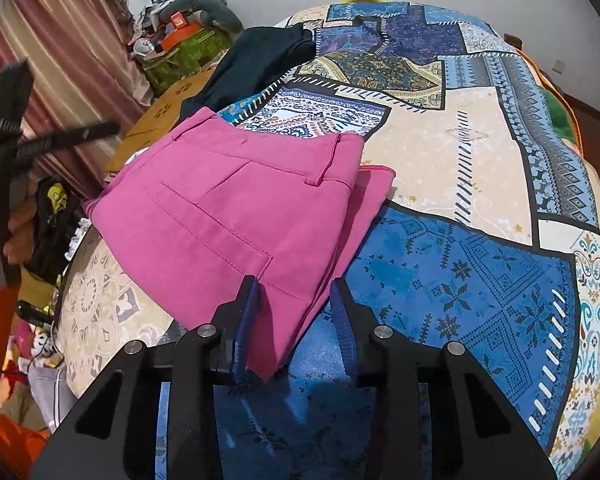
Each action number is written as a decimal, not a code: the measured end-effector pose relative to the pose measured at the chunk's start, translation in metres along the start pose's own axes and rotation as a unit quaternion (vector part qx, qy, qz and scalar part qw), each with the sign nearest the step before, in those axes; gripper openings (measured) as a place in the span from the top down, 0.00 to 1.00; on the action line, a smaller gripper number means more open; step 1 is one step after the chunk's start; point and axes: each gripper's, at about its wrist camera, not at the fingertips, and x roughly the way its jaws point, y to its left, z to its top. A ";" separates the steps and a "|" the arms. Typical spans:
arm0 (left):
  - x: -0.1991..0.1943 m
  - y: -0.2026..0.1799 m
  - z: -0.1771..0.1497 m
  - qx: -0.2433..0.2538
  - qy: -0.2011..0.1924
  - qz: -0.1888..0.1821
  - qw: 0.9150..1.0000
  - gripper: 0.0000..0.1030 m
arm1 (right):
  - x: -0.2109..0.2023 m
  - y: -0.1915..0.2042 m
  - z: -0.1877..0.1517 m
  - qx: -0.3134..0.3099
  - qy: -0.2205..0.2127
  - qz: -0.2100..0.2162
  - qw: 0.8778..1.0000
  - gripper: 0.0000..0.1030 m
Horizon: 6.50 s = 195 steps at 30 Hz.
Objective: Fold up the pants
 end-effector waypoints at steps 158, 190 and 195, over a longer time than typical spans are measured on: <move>0.031 0.161 0.121 -0.094 -0.102 0.132 0.981 0.44 | 0.057 0.096 0.256 -0.112 -0.171 -0.040 0.978 0.78; -0.229 0.002 -0.032 -0.038 -0.365 0.107 0.924 0.00 | -0.142 0.166 0.097 -0.122 -0.393 -0.010 0.911 0.00; -0.230 0.007 -0.035 -0.052 -0.362 0.105 0.925 0.00 | -0.142 0.169 0.091 -0.125 -0.397 -0.025 0.909 0.00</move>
